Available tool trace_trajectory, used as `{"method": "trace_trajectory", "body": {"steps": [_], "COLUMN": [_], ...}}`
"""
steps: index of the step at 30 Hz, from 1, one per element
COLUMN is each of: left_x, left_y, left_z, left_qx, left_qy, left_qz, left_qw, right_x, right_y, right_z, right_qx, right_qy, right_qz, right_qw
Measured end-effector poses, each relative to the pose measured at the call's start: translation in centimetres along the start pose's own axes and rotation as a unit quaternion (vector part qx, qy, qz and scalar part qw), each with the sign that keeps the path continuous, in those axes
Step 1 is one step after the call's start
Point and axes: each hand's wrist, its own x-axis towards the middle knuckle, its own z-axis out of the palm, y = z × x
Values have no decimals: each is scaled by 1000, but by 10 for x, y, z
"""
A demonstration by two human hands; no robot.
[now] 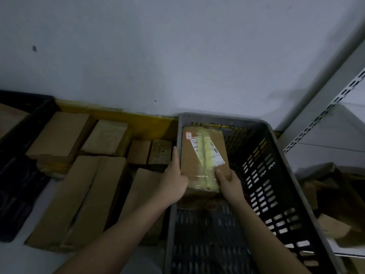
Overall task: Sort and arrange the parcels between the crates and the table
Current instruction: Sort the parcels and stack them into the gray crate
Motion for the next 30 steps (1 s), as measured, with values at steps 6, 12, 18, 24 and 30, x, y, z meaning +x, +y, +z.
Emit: {"method": "trace_trajectory", "body": {"steps": [6,12,18,24,30], "left_x": [-2,-8,-28,-67,-124], "left_y": [2,14,20,16,8], "left_z": [-1,-11,-28,-42,-77], "left_qx": [42,234,324,380,383], "left_qy": [11,-10,19,79,135], "left_qz": [-1,8,-2,29,34], "left_qw": [999,972,946,921,913], "right_x": [3,-3,-25,-68,-112], "right_y": [-4,-31,-56,-75,-105], "right_z": [-6,-22,-39,-46,-21], "right_qx": [-94,-274,-349,-341,-316], "right_qy": [-28,-47,-70,-60,-105], "right_qz": [2,-20,-104,-193,-299], "right_qw": [995,960,929,918,894]}}
